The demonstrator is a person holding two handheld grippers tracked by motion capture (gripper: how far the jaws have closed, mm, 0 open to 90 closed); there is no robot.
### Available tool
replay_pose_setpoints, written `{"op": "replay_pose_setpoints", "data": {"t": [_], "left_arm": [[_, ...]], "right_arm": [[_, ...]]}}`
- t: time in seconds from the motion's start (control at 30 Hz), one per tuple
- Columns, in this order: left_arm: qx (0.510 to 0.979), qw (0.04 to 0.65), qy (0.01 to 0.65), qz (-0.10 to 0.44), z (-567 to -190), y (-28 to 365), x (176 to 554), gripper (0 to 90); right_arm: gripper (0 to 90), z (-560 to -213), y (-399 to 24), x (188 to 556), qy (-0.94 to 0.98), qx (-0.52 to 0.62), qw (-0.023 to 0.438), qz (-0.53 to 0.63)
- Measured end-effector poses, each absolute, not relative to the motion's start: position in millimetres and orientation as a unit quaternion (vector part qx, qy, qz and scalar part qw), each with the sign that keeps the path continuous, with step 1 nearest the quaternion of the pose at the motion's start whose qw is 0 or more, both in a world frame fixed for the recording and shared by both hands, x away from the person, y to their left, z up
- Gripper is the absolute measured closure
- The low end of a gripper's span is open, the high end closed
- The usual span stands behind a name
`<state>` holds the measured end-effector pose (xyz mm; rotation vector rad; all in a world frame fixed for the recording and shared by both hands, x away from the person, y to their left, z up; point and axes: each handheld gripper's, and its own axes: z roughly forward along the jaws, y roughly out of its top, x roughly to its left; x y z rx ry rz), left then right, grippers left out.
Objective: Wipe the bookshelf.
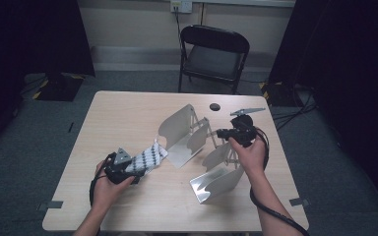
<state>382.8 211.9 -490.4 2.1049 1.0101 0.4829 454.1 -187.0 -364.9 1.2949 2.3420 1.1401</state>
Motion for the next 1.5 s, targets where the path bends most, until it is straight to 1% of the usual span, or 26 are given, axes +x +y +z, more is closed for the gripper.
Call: {"op": "replay_pose_setpoints", "data": {"t": [0.13,0.3,0.33,0.37,0.4,0.5,0.53,0.57,0.67,0.73,0.8,0.9,0.97,1.03,1.1,1.2,1.3,1.33,1.37,1.4,1.47,1.5], "left_arm": [[0.82,0.371,0.395,0.186,-491,211,384,28.3],[0.819,0.37,0.396,0.189,-492,210,386,27.8],[0.819,0.37,0.396,0.188,-492,210,386,27.8],[0.82,0.369,0.396,0.187,-492,211,386,27.8],[0.82,0.368,0.396,0.187,-492,212,386,27.8],[0.818,0.368,0.399,0.19,-492,214,387,27.8],[0.818,0.369,0.4,0.188,-492,215,388,27.7],[0.818,0.367,0.4,0.19,-492,215,389,27.8],[0.817,0.362,0.407,0.188,-492,213,392,26.5],[0.816,0.362,0.408,0.192,-493,212,393,26.1],[0.813,0.365,0.411,0.19,-493,213,394,25.9],[0.811,0.367,0.413,0.192,-493,215,394,25.4],[0.813,0.37,0.407,0.19,-492,216,394,24.2],[0.817,0.376,0.393,0.191,-491,218,394,22.3],[0.812,0.388,0.395,0.185,-490,218,394,21.9],[0.824,0.374,0.378,0.197,-490,217,397,22.0],[0.827,0.37,0.373,0.2,-492,216,399,24.4],[0.825,0.374,0.375,0.197,-493,215,399,24.7],[0.831,0.367,0.368,0.199,-495,213,400,25.8],[0.836,0.359,0.361,0.203,-496,212,400,27.7],[0.833,0.365,0.366,0.199,-497,212,400,28.7],[0.834,0.367,0.365,0.192,-497,212,400,31.9]], "right_arm": [[84.9,-371,-185,457,0.799,0.447,0.112,0.385],[83.6,-371,-182,458,0.806,0.445,0.126,0.37],[74.7,-372,-183,459,0.803,0.446,0.124,0.375],[63.9,-372,-184,459,0.798,0.449,0.125,0.382],[58.1,-371,-186,459,0.797,0.447,0.138,0.381],[47.1,-368,-196,453,0.787,0.444,0.152,0.399],[45.0,-367,-200,452,0.784,0.443,0.154,0.406],[43.9,-365,-205,450,0.781,0.441,0.157,0.413],[40.5,-365,-224,445,0.776,0.445,0.185,0.408],[39.4,-369,-234,444,0.77,0.453,0.182,0.412],[38.7,-376,-248,441,0.765,0.461,0.191,0.409],[37.3,-393,-263,436,0.764,0.47,0.195,0.396],[37.2,-407,-268,433,0.765,0.475,0.188,0.392],[31.8,-423,-273,430,0.764,0.482,0.182,0.387],[31.2,-439,-277,426,0.759,0.496,0.17,0.387],[27.7,-464,-279,420,0.764,0.505,0.157,0.369],[25.3,-480,-279,415,0.768,0.506,0.157,0.359],[24.1,-484,-278,414,0.772,0.503,0.162,0.353],[22.5,-487,-277,412,0.777,0.5,0.166,0.346],[18.3,-491,-276,411,0.78,0.497,0.172,0.34],[17.5,-495,-274,408,0.78,0.49,0.187,0.341],[16.6,-495,-273,407,0.783,0.486,0.193,0.336]]}}
